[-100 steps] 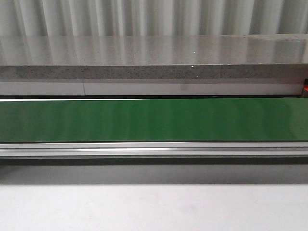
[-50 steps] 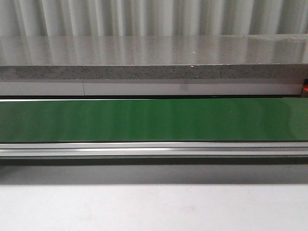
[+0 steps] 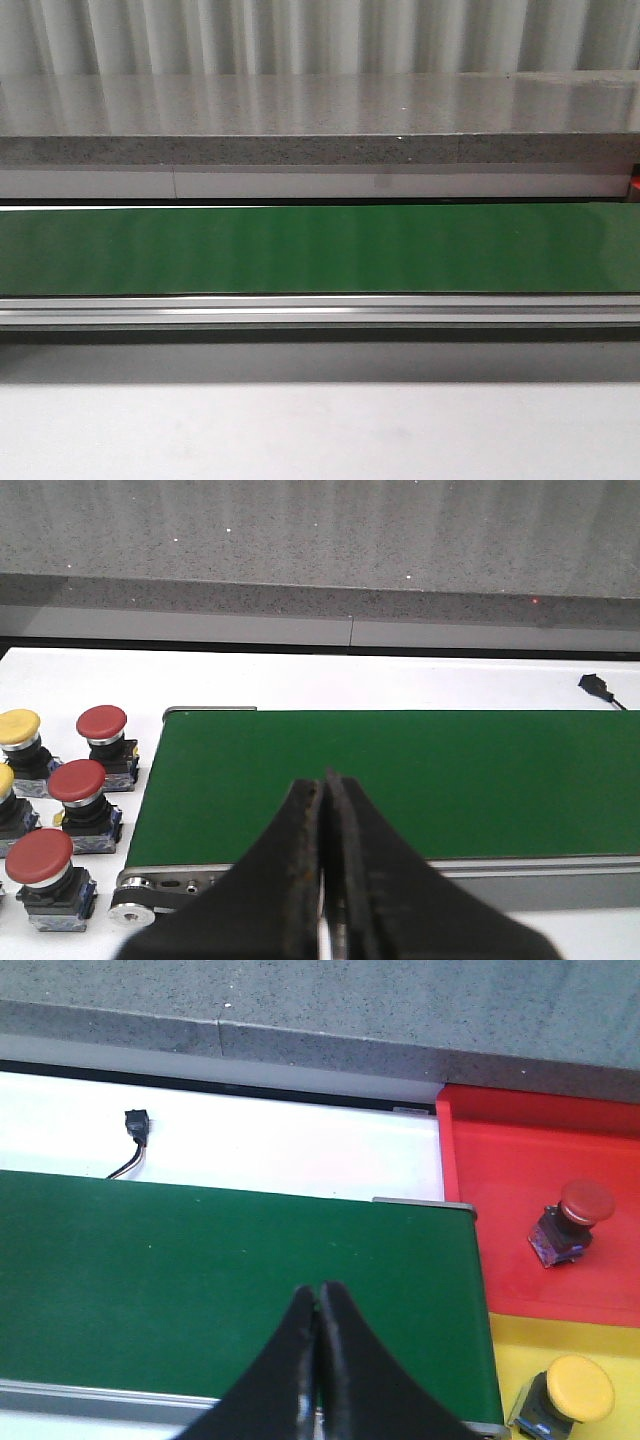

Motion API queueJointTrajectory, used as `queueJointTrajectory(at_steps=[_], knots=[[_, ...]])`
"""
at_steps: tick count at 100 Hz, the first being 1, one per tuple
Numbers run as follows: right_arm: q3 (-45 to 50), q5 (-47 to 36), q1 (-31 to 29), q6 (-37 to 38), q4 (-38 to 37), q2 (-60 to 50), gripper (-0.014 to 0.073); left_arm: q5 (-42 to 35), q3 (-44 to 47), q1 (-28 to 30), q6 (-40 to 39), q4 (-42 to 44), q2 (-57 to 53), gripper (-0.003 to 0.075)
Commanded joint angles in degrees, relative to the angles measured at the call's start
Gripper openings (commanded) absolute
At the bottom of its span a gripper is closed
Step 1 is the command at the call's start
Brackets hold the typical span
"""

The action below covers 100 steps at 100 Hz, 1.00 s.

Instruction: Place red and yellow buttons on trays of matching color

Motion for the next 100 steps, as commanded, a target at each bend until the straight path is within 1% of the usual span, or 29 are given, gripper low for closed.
queueJointTrajectory(at_steps=[1, 81, 86, 90, 93, 97, 98, 100], knots=[[-1.4, -3.6, 0.1, -0.4, -0.1, -0.2, -0.0067, -4.3, -1.3, -0.4, 0.1, -0.2, 0.5, -0.002], [-1.4, -3.6, 0.1, -0.4, -0.1, -0.2, -0.0067, -4.3, -1.3, -0.4, 0.1, -0.2, 0.5, -0.0014], [-1.4, -3.6, 0.1, -0.4, -0.1, -0.2, -0.0067, -4.2, -1.3, -0.4, 0.1, -0.2, 0.5, 0.0014], [-1.4, -3.6, 0.1, -0.4, -0.1, -0.2, -0.0067, -4.2, -1.3, -0.4, 0.2, -0.2, 0.5, 0.0064], [-1.4, -3.6, 0.1, -0.4, -0.1, -0.2, -0.0067, -4.2, -1.3, -0.4, 0.2, 0.0, 0.5, 0.011], [-1.4, -3.6, 0.1, -0.4, -0.1, -0.2, -0.0067, -4.2, -1.3, -0.4, 0.2, 0.0, 0.5, 0.0193], [-1.4, -3.6, 0.1, -0.4, -0.1, -0.2, -0.0067, -4.2, -1.3, -0.4, 0.2, 0.2, 0.5, 0.0224], [-1.4, -3.6, 0.1, -0.4, -0.1, -0.2, -0.0067, -4.0, -1.3, -0.4, 0.2, 0.4, 0.5, 0.0256]])
